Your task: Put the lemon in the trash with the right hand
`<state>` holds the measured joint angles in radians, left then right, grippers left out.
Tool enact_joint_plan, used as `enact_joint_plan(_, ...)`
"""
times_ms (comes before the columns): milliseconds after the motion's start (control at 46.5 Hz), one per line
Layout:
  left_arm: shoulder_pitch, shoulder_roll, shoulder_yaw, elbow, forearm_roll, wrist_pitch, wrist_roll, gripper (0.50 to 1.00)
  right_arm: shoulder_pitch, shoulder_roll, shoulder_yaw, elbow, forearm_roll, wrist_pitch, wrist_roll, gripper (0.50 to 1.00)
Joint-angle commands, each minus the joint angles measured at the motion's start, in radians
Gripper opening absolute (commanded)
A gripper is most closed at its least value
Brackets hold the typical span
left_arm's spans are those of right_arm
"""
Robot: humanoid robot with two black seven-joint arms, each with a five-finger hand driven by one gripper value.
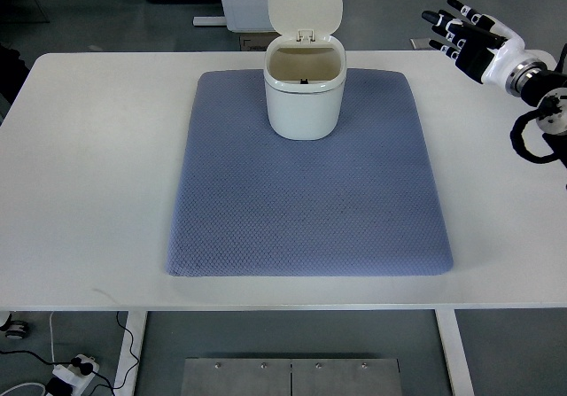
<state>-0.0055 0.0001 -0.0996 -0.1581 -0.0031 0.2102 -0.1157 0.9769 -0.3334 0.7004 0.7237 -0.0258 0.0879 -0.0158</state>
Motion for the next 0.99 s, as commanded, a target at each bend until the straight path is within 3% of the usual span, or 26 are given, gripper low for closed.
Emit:
enact_joint_plan(0, 0.001, 0.0, 0.0, 0.0, 0.0, 0.0, -0.001, 1.0, -0.033, 0.059, 0.074, -0.029, -0.005, -0.001, 0.002, 1.0)
enact_joint_plan(215, -0.001, 0.0, 0.0, 0.0, 0.0, 0.0, 0.001, 1.0, -0.095, 0.214, 0.293, -0.109, -0.01, -0.005, 0.008, 1.0)
enact_joint_plan(366, -0.001, 0.0, 0.0, 0.0, 0.0, 0.0, -0.001, 1.0, -0.124, 0.263, 0.358, -0.113, -0.011, -0.005, 0.016, 1.0)
enact_joint_plan(581, -0.001, 0.0, 0.0, -0.001, 0.0, 0.0, 0.001, 1.0, -0.171, 0.264, 0.36, -0.116, -0.065, 0.004, 0.028, 1.0)
enact_joint_plan(796, 0.001, 0.0, 0.0, 0.0, 0.0, 0.0, 0.001, 1.0, -0.211, 0.237, 0.357, -0.118, -0.249, 0.049, 0.161, 1.0)
enact_joint_plan(968, -0.001, 0.0, 0.0, 0.0, 0.0, 0.0, 0.001, 1.0, -0.248, 0.224, 0.361, -0.118, -0.249, 0.096, 0.186, 1.0)
